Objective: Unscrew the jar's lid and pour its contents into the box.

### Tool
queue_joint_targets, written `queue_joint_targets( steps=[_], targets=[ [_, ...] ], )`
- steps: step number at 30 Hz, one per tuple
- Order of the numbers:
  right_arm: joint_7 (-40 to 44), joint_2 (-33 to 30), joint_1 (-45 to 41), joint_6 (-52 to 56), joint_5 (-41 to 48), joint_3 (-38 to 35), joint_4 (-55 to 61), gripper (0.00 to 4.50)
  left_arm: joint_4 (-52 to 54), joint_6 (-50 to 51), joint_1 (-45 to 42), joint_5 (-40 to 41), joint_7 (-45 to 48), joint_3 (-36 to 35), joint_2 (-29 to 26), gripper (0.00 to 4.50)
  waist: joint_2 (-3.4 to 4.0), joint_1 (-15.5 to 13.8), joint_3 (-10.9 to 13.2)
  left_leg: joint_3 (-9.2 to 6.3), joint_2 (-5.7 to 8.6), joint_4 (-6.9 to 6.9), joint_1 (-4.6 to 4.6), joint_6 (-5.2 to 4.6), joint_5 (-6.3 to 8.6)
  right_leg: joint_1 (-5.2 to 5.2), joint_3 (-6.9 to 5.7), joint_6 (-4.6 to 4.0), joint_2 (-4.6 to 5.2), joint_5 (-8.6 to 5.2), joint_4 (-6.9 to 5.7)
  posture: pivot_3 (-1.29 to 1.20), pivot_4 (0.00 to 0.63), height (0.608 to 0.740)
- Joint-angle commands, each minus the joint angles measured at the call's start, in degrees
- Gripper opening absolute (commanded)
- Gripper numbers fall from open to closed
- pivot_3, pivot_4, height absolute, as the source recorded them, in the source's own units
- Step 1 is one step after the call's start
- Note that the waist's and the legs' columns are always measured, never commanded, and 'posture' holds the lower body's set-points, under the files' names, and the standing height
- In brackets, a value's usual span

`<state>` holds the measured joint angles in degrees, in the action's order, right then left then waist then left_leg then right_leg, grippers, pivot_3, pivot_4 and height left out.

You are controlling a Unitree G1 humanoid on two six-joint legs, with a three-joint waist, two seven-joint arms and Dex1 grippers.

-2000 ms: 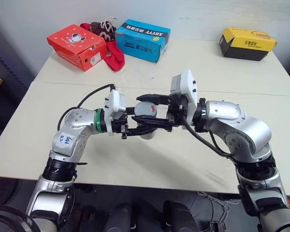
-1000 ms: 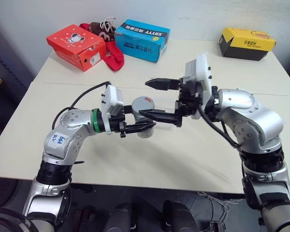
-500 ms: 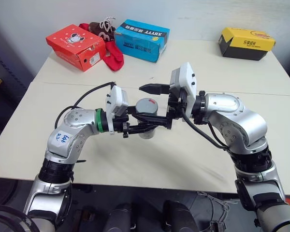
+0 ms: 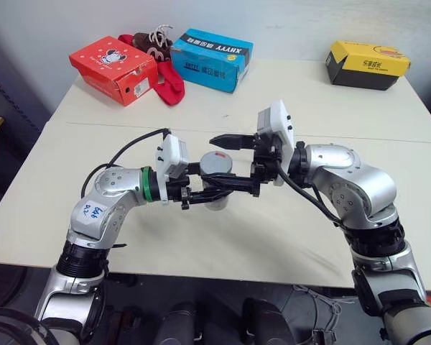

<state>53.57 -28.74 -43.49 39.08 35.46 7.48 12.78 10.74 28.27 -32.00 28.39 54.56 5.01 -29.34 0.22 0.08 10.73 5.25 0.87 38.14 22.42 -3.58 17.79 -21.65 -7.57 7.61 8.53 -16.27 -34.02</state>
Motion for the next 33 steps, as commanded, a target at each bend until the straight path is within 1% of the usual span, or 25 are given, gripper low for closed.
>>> queue_joint_targets(
  steps=[1,7,12,15,18,21,27,33],
  targets=[
    [-0.1,-2.4,0.9,-0.9,-0.4,-4.3,-1.6,4.45,2.7,-2.0,0.1,0.6,1.3,-0.8,-0.3,2.38,0.00,0.0,0.0,0.00,0.00,0.00,0.00,0.00,0.00,0.00,0.00,0.00,0.00,0.00,0.00,0.00,0.150,0.740],
    [1.7,-4.1,2.9,-0.5,1.4,-5.6,-0.5,4.45,2.6,-2.1,0.4,0.3,1.2,-0.9,-0.3,2.38,0.00,0.0,0.0,0.02,0.00,0.00,0.00,0.00,0.00,0.00,0.01,0.00,0.01,0.00,0.01,0.00,0.150,0.740],
    [5.6,-5.8,5.3,0.2,6.0,-8.3,2.1,4.45,2.4,-1.8,0.6,0.3,0.9,-1.6,-0.5,2.38,0.00,-0.1,0.0,0.00,0.00,0.00,0.00,0.00,0.00,0.01,0.00,0.00,0.02,0.00,0.03,0.00,0.150,0.740],
    [5.5,-5.8,4.7,2.0,9.0,-9.5,4.2,4.45,2.0,-1.3,0.3,0.6,0.9,-2.0,-0.6,2.38,0.00,-0.1,0.0,0.00,-0.01,0.00,0.00,0.00,0.00,0.01,0.00,0.00,0.02,0.00,0.03,0.00,0.150,0.740],
    [3.5,-4.4,2.3,3.4,9.9,-8.8,5.9,4.45,1.7,-1.0,0.0,0.5,1.0,-1.8,-0.6,2.38,0.01,0.1,0.0,0.01,-0.04,0.00,-0.01,0.00,0.00,0.01,0.01,0.00,0.01,0.00,0.03,0.00,0.150,0.740],
    [0.1,-2.0,-0.6,3.7,7.9,-5.8,6.9,4.45,1.5,-0.8,-0.6,0.4,0.8,-1.4,-0.4,2.38,0.02,0.1,0.0,0.02,-0.06,0.00,-0.02,0.02,0.00,0.00,0.00,0.00,0.01,0.00,0.01,0.00,0.150,0.740],
    [-3.4,1.4,-4.2,3.2,3.1,-0.2,5.5,4.45,1.9,-0.3,-0.5,0.6,0.8,-1.2,-0.3,2.38,0.02,0.0,0.0,0.00,-0.04,0.00,0.00,0.05,0.01,-0.01,0.00,0.00,0.03,0.00,0.01,0.00,0.150,0.740],
    [-4.8,3.7,-5.5,2.0,0.0,1.1,2.9,4.45,2.2,0.1,-0.5,0.7,0.7,-1.2,-0.2,2.38,0.02,0.0,0.0,0.01,-0.03,0.00,0.00,0.04,0.01,-0.01,-0.01,0.00,0.00,0.00,0.01,0.00,0.150,0.740]
  ],
)
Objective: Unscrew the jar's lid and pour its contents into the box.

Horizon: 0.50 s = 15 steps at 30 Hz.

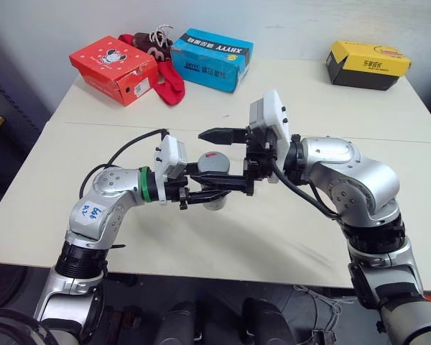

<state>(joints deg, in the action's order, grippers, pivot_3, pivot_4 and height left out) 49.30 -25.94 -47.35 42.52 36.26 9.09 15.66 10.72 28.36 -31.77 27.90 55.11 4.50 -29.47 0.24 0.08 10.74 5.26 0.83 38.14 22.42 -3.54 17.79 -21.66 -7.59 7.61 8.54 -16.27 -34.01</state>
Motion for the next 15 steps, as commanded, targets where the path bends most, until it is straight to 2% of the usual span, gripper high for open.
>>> queue_joint_targets(
  steps=[1,15],
  targets=[
    [-0.3,1.0,-1.7,-1.6,-1.1,-0.4,-0.4,4.45,2.4,0.1,-0.7,1.2,0.3,-0.8,-0.1,2.38,0.00,0.1,0.0,0.00,0.00,0.00,0.00,0.00,0.00,0.00,0.00,0.00,-0.01,0.00,0.00,0.00,0.150,0.740],
    [3.8,-0.2,-0.6,-1.6,-2.8,-0.4,-2.1,4.45,2.6,-0.2,-0.4,1.2,0.2,-1.1,0.0,2.38,0.00,0.1,0.0,0.00,-0.01,0.00,0.00,0.00,0.00,0.00,0.00,0.00,-0.03,0.00,-0.01,0.00,0.150,0.740]
  ],
)
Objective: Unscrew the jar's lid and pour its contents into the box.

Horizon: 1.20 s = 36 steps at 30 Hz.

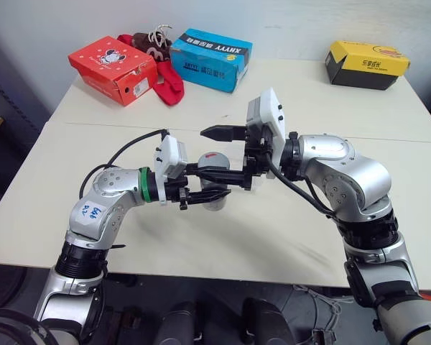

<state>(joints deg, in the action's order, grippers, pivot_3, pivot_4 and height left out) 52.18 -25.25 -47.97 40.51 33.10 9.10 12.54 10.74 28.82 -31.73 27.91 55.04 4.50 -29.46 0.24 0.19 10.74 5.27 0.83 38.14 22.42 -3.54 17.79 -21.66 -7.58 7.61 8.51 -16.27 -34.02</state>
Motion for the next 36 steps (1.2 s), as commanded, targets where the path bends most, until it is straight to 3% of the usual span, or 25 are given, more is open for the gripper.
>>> queue_joint_targets(
  steps=[1,17,36],
  targets=[
    [0.9,-0.9,0.1,0.6,0.4,-0.4,1.0,4.45,2.5,-0.7,-0.5,1.2,0.3,-1.0,0.0,2.38,0.00,0.0,0.0,0.00,0.00,0.00,0.00,0.00,0.00,0.00,0.00,0.00,0.00,0.00,0.01,0.00,0.150,0.740],
    [1.6,-2.8,0.7,-1.3,-1.8,-2.1,-3.0,4.45,1.7,-1.1,-0.9,1.1,1.2,-0.7,0.0,2.38,0.00,0.0,0.0,0.00,0.00,0.00,0.00,0.00,0.00,0.00,0.00,0.00,0.00,0.00,0.01,0.00,0.150,0.740],
    [3.9,-6.3,3.6,1.2,1.9,-4.3,-1.8,4.45,2.0,-1.2,-0.5,1.0,0.7,-1.1,-0.2,2.38,0.00,-0.1,0.0,-0.01,0.00,0.00,0.00,0.00,0.00,0.00,0.00,0.00,0.02,0.00,0.02,0.00,0.150,0.740]
  ],
)
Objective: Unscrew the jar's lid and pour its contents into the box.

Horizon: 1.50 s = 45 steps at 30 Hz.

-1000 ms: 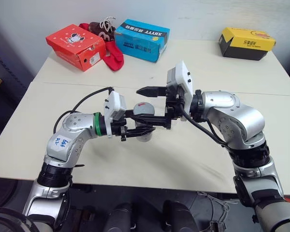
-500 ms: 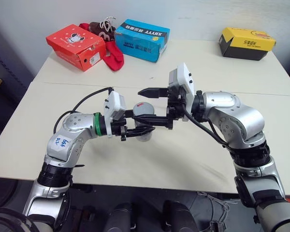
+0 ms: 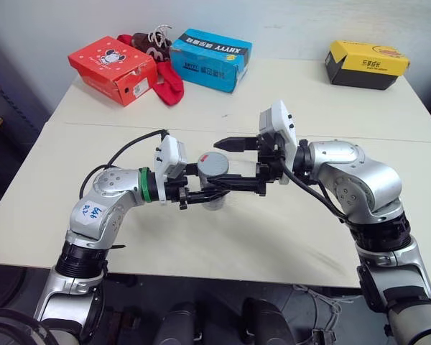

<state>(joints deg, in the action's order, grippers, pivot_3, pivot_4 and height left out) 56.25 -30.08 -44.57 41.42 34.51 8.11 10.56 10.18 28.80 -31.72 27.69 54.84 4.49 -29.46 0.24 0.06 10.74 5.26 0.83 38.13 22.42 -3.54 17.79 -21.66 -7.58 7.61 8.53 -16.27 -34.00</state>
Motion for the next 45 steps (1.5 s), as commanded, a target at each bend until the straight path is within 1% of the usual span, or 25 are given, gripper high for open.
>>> queue_joint_targets(
  steps=[1,16,20,22,25,31,38,45],
  targets=[
    [-0.1,-1.6,0.4,0.4,0.7,-3.4,0.3,4.45,2.6,-1.1,-0.5,1.2,0.9,-1.1,-0.2,2.38,0.00,0.0,0.0,0.00,0.00,0.00,0.01,0.00,0.00,0.00,0.00,0.00,0.00,0.00,0.01,0.00,0.150,0.740],
    [2.6,-5.0,5.6,0.6,3.6,-8.1,0.4,4.45,2.1,-1.1,-0.6,1.3,1.4,-1.3,-0.5,2.38,0.00,0.0,0.0,0.00,0.00,-0.01,0.01,0.00,0.00,0.00,-0.01,0.00,0.00,0.00,0.02,0.00,0.150,0.740],
    [4.8,-5.1,6.1,1.7,7.3,-9.8,2.6,4.45,1.9,-1.0,-0.6,1.1,1.6,-1.4,-0.5,2.38,0.00,0.0,0.0,0.01,-0.01,-0.01,0.00,0.00,0.00,0.01,0.00,0.00,0.00,0.00,0.02,0.00,0.150,0.740],
    [4.3,-4.6,5.4,3.2,9.5,-10.0,4.5,4.45,2.0,-0.9,-0.5,1.2,1.5,-1.4,-0.6,2.38,0.00,0.0,0.0,0.01,-0.01,-0.01,0.01,-0.01,0.00,0.01,0.00,0.00,0.00,0.00,0.03,0.00,0.150,0.740],
    [1.6,-2.6,3.1,3.9,9.7,-8.3,6.9,4.45,1.9,-0.8,-0.6,1.2,1.6,-1.3,-0.5,2.38,0.00,0.2,0.0,0.01,-0.02,-0.01,0.00,0.00,0.00,0.00,0.01,0.00,0.00,0.00,0.02,0.00,0.150,0.740],
    [-4.6,1.2,-0.9,3.6,5.9,-4.1,7.4,4.45,2.0,-0.6,-0.6,1.2,1.5,-1.0,-0.2,2.38,0.01,0.0,0.0,0.00,-0.04,-0.01,-0.01,0.02,0.01,0.00,0.02,0.00,0.02,0.00,0.02,0.00,0.150,0.740],
    [-5.0,3.1,-2.3,1.5,2.4,-0.1,6.3,4.45,2.0,-0.5,-0.6,1.2,1.4,-0.9,-0.1,2.38,0.01,0.0,0.0,-0.01,0.00,-0.01,0.01,0.00,0.02,0.00,0.00,0.00,0.01,0.00,0.04,0.00,0.150,0.740],
    [-5.3,4.9,-3.0,0.7,0.6,0.2,4.5,4.45,2.3,-0.5,-0.5,1.2,1.3,-0.8,0.0,2.38,0.01,0.1,0.0,0.01,-0.01,-0.01,0.01,0.00,0.02,-0.01,0.01,0.00,-0.02,0.00,0.01,0.00,0.150,0.740]
  ],
)
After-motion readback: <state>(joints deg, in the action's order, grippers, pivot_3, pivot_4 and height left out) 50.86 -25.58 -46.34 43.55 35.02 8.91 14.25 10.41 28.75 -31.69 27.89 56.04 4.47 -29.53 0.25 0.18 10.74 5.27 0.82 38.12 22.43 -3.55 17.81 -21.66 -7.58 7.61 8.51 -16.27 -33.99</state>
